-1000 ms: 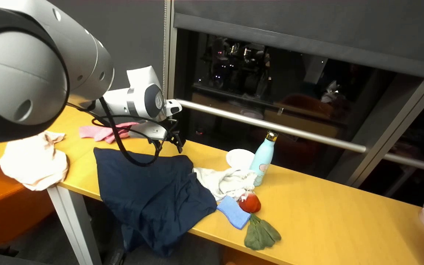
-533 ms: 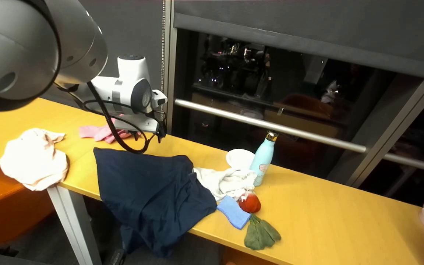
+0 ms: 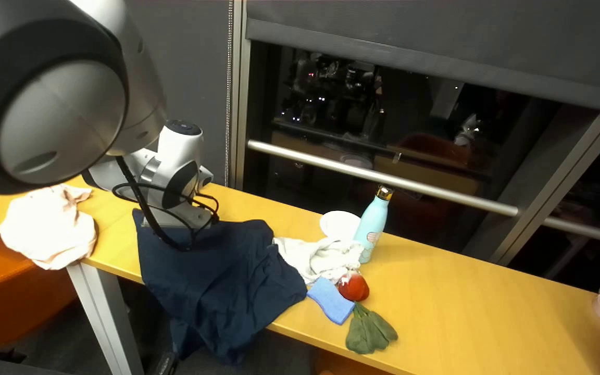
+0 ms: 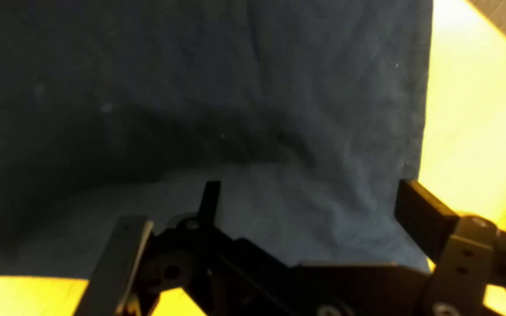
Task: Unfold the dark blue cloth and stretch it out on the tabletop.
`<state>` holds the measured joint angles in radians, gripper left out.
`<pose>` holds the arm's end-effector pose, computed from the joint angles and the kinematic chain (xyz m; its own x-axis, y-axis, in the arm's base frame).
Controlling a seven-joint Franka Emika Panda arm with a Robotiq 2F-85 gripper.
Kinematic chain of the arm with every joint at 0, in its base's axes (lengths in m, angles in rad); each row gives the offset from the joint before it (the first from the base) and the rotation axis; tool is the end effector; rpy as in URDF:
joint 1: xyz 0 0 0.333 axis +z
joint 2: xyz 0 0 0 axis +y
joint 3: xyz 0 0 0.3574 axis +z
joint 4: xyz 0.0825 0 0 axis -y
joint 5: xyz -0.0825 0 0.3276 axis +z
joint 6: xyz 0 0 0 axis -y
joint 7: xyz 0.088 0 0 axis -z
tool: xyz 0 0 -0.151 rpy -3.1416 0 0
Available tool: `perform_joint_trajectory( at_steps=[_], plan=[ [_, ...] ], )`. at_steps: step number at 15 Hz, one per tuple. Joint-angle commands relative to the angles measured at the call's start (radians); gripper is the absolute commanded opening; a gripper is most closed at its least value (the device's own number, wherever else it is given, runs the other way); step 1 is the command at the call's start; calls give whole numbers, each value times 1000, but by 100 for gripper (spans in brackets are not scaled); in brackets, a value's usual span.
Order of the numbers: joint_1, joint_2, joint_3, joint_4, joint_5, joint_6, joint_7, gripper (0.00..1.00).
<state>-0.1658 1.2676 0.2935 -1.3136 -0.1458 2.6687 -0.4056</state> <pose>0.7200 0.0406 0.0072 0.8922 0.4075 0.1945 0.4354 -0.8906 -0.1314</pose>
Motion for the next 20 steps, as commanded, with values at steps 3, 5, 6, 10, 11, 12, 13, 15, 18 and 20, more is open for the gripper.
perform_joint_trajectory(
  at_steps=[3, 5, 6, 10, 11, 12, 13, 15, 18, 20],
  plan=[
    [-121, 25, 95, -65, 23, -95, -342, 100],
    [-101, 38, 69, -39, 31, -155, -386, 100],
    [-84, 44, 50, -21, 34, -178, -391, 100],
    [15, 45, -39, 64, 17, -241, -339, 100],
    [35, 50, -59, 92, 13, -258, -332, 100],
    [58, 58, -79, 119, 10, -273, -322, 100],
    [76, 68, -96, 152, 7, -289, -318, 100],
    [108, 92, -126, 209, 4, -316, -307, 100],
    [145, 111, -167, 263, -8, -330, -281, 100],
    [165, 139, -198, 301, -21, -332, -260, 100]
  ],
)
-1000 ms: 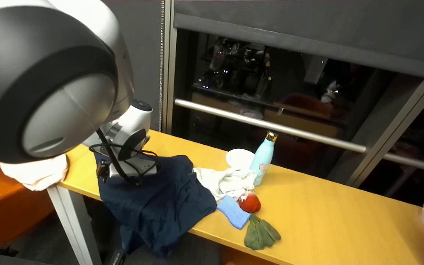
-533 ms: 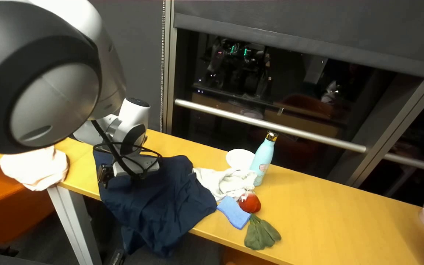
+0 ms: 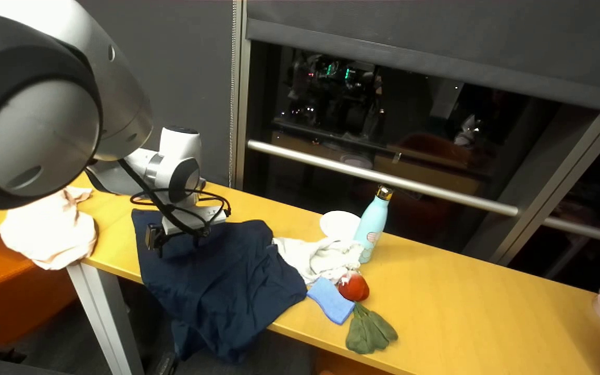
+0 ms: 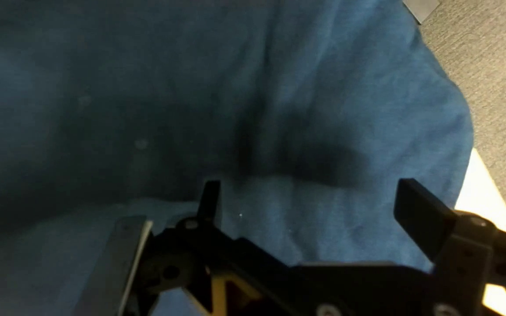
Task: Unfold the dark blue cloth and stretch it out on the tabletop.
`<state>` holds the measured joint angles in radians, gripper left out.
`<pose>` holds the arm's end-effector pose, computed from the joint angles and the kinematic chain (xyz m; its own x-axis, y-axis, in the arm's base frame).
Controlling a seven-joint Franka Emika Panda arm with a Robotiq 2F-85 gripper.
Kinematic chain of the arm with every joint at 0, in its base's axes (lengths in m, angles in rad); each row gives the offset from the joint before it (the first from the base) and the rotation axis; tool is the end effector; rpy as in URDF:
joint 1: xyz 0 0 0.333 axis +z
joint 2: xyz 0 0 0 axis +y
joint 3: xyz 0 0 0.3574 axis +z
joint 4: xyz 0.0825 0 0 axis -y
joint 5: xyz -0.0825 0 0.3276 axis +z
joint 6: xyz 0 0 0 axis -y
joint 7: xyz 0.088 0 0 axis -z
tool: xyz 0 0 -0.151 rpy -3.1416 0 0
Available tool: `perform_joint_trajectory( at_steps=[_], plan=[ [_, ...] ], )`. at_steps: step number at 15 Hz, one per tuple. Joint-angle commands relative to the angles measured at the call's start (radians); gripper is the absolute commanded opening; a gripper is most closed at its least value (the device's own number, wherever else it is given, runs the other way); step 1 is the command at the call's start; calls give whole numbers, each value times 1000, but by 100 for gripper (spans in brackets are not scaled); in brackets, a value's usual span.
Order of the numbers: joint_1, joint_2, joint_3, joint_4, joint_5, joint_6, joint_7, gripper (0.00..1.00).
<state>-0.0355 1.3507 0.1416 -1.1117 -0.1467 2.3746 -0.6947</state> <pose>0.7125 0.0407 -0.0263 0.6913 0.7220 -0.0288 0.7182 -0.6909 -0.0827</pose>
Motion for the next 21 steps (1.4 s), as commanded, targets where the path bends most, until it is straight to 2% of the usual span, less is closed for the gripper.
perform_joint_trajectory(
  at_steps=[1, 8, 11, 12, 21],
  plan=[
    [42, 68, -57, 114, -24, -36, 39, 100],
    [62, 157, -80, 243, -27, -25, 94, 100],
    [70, 213, -79, 332, -20, -47, 109, 100],
    [66, 137, -81, 216, -23, -9, 120, 100],
    [93, 138, -77, 243, -25, -47, 146, 100]
  ],
)
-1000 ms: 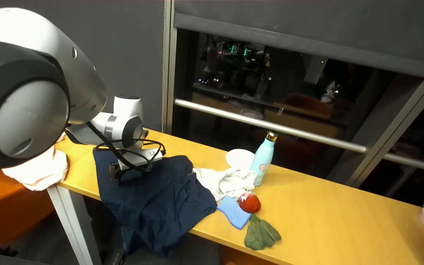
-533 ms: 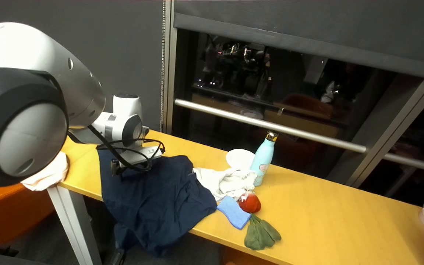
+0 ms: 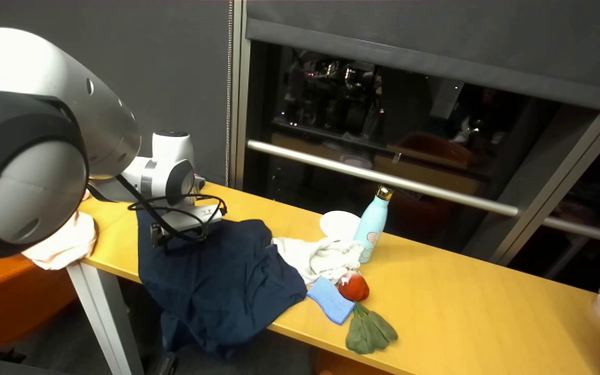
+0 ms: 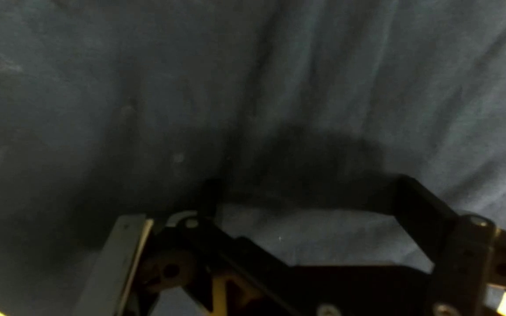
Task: Unfold the dark blue cloth and stretch it out on the tabletop.
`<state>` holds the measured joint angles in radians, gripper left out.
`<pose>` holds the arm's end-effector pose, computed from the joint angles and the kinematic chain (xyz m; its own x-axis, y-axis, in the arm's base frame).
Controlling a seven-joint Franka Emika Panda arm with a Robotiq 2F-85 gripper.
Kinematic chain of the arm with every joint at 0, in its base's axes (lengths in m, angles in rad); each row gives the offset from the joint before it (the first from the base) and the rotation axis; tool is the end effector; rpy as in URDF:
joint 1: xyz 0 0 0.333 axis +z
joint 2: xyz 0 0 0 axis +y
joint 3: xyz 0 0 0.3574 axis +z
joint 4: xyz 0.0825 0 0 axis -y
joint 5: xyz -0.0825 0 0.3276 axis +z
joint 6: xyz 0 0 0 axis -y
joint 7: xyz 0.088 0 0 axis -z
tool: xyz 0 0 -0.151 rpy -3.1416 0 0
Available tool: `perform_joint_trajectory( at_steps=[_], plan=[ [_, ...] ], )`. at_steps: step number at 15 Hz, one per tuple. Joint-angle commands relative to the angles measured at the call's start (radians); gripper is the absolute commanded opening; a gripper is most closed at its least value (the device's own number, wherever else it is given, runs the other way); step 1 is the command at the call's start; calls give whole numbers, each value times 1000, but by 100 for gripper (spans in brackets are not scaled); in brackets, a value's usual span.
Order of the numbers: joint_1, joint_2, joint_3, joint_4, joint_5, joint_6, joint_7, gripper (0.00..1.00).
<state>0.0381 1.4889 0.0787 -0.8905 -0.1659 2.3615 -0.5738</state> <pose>0.7329 0.0557 -0.0513 0.7398 0.6721 -0.0325 0.6728 -0.7395 0.0224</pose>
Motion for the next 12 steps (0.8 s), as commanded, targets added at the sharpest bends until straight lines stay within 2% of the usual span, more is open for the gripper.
perform_joint_trajectory(
  at_steps=[1, 8, 12],
  plan=[
    [22, 0, -15, 25, -7, -39, 28, 100],
    [34, -3, -38, 50, -20, -90, 55, 100],
    [41, -3, -50, 72, -16, -158, 94, 100]
  ],
)
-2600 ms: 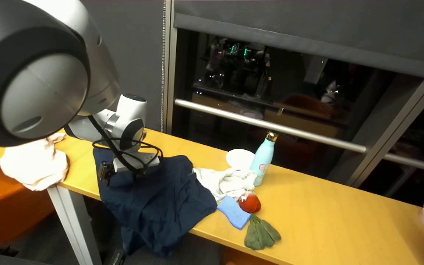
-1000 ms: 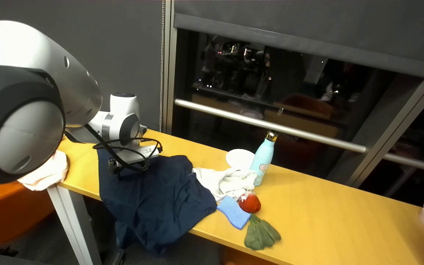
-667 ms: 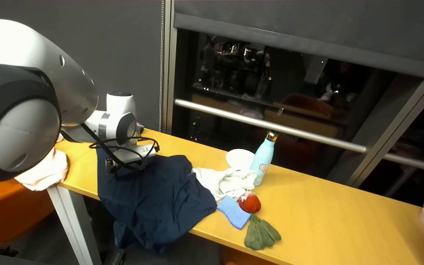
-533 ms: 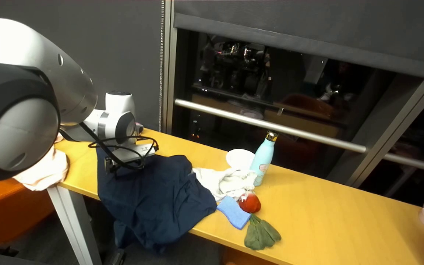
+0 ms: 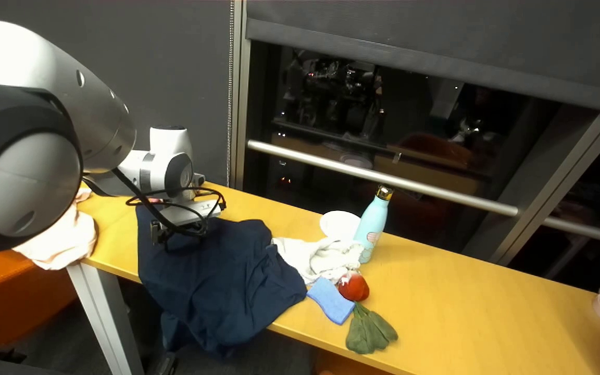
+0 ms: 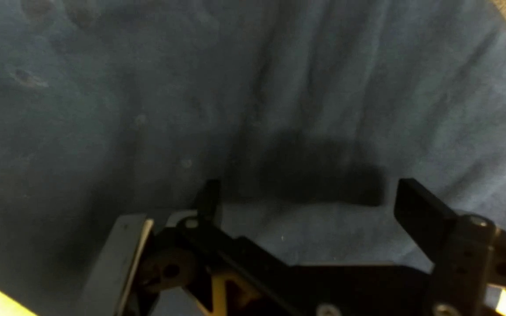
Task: Unfold the dark blue cloth and stretch it out on the tabletop.
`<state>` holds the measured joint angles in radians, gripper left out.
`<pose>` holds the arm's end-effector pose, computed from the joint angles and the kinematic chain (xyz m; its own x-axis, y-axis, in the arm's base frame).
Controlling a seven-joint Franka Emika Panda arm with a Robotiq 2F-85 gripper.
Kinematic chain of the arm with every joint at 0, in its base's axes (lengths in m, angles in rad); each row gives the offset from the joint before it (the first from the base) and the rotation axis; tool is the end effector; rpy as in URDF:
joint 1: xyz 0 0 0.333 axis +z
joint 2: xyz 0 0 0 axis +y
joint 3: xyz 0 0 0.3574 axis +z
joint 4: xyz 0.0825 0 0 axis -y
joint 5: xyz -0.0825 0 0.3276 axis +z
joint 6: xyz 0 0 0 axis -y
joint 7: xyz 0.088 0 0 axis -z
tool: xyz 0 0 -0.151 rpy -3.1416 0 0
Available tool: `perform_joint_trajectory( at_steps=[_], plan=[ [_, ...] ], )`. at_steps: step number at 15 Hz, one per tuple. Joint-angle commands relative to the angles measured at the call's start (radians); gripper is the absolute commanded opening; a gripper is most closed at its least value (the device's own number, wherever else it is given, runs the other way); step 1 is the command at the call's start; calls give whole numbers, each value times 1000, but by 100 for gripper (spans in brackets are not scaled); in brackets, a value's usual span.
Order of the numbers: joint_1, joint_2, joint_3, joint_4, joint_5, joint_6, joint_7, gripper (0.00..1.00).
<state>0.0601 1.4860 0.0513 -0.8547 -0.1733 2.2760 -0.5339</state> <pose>0.7323 0.0565 -0.0434 0.7517 0.6528 -0.0939 0.6576 -0.7528 0.0297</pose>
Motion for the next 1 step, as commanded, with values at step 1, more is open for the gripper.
perform_joint_trajectory(
  at_steps=[1],
  plan=[
    [23, 0, -31, 46, -8, -98, 83, 100]
  ],
)
